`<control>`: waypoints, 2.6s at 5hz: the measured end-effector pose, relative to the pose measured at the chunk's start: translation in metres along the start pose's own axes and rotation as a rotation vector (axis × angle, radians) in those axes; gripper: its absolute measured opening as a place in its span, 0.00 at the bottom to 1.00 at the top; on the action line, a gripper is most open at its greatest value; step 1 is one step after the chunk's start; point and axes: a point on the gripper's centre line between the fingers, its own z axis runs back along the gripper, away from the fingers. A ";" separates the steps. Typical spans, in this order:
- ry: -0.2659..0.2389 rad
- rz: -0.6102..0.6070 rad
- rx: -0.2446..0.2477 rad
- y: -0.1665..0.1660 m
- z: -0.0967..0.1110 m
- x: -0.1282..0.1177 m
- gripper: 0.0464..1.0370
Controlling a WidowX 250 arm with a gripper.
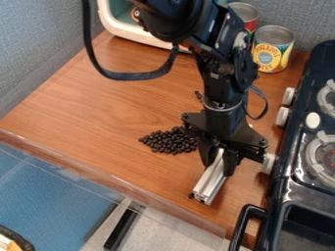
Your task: Sweep into pile
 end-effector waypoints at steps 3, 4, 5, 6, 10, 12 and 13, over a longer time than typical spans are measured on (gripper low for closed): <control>0.002 0.037 0.002 0.006 -0.002 0.000 0.31; 0.018 0.066 0.006 0.016 -0.007 -0.002 0.31; 0.011 0.076 0.010 0.019 -0.009 -0.002 0.31; 0.021 0.070 0.018 0.022 -0.011 -0.003 0.31; 0.157 -0.299 0.123 0.063 -0.009 0.011 0.31; 0.188 -0.386 0.113 0.083 -0.005 0.009 0.31; 0.184 -0.357 0.088 0.081 -0.004 0.008 0.31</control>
